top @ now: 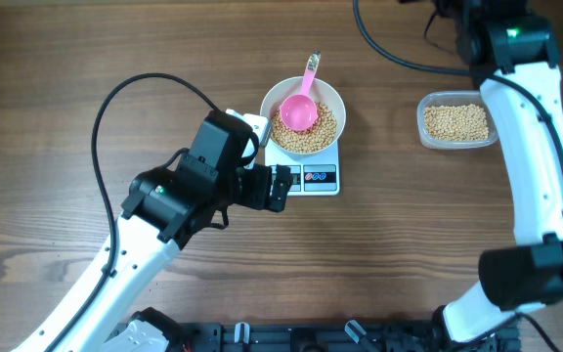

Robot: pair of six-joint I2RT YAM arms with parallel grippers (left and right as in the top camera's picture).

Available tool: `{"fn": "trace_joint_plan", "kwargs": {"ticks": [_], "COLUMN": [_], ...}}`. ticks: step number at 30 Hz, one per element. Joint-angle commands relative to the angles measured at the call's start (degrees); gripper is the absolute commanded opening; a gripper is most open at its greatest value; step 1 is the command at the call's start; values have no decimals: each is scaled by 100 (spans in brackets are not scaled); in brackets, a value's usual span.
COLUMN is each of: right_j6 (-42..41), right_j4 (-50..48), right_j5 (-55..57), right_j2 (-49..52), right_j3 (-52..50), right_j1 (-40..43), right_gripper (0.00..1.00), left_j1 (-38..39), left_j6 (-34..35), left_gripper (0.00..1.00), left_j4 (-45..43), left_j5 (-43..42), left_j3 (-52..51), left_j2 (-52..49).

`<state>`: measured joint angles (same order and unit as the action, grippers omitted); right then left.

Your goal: Scoop item into bowl and weigh 150g on scale

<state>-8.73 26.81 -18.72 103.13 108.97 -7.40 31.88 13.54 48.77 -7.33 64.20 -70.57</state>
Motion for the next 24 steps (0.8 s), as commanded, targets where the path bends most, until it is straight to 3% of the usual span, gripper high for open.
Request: {"fn": "trace_joint_plan", "kwargs": {"ticks": [1,8,24], "right_j6": [114,-35,-37], "right_j4": [306,267,420], "right_j5": [-973,-1425,-1467], "right_j2": [728,1193,1434], "right_j3": [-11,470,44], "right_j1": [-20,-46,-57], "right_gripper": [100,100,100], "left_j1": [26,26,26], "left_j6": [-116,-116,-116], "left_gripper": [100,100,100], "left_j4": [-15,-15,-15], "left_j5": [52,52,52], "left_j3": [-13,-13,-13], "left_j2": [4,4,4]}}
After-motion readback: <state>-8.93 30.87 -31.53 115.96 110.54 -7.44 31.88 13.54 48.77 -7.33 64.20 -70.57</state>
